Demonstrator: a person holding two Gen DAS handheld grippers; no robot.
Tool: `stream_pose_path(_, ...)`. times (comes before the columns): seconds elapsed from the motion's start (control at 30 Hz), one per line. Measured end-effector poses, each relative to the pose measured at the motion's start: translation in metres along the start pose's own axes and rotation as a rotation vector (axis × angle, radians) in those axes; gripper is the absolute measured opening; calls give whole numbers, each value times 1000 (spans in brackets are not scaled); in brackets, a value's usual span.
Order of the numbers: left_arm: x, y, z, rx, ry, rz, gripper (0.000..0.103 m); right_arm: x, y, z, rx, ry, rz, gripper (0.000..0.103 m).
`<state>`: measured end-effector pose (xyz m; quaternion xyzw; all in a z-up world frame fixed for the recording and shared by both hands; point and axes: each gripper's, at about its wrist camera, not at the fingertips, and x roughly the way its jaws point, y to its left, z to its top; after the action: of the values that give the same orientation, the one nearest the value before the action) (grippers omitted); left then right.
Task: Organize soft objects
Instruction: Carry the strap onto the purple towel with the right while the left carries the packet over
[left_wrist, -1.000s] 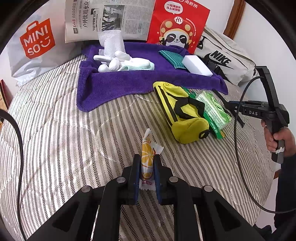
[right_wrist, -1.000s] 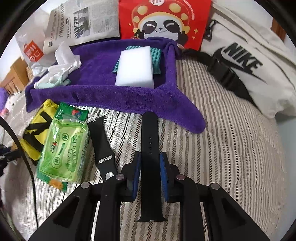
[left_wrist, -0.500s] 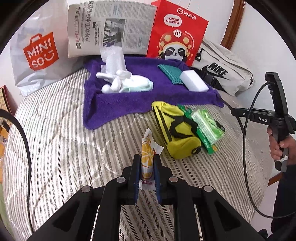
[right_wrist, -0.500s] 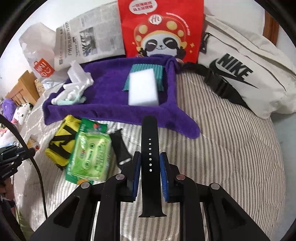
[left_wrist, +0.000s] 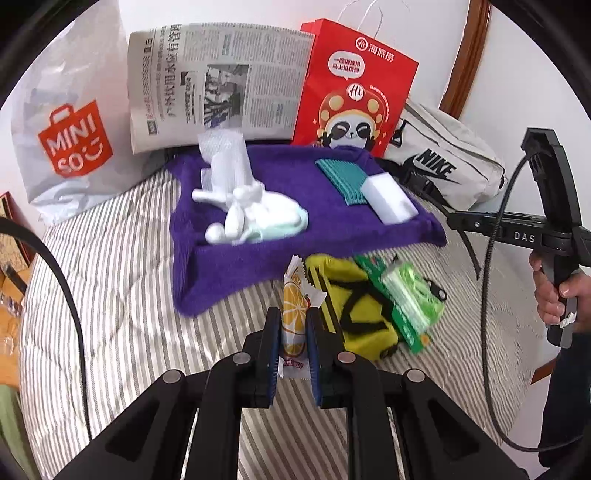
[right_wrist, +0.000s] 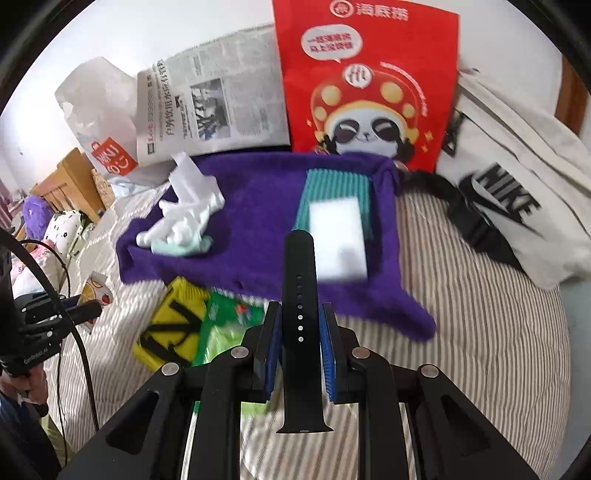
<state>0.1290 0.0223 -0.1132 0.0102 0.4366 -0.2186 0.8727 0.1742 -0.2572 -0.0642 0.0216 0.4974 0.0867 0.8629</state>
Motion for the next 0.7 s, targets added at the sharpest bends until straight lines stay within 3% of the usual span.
stream_pose_path(0.43,21,20,61,-17,-17,21,14,44,27,79,-88,0,26,20)
stream_pose_path(0.7,41,41,81,-36,-21,17,14,84,35,108,-145,34,3,20)
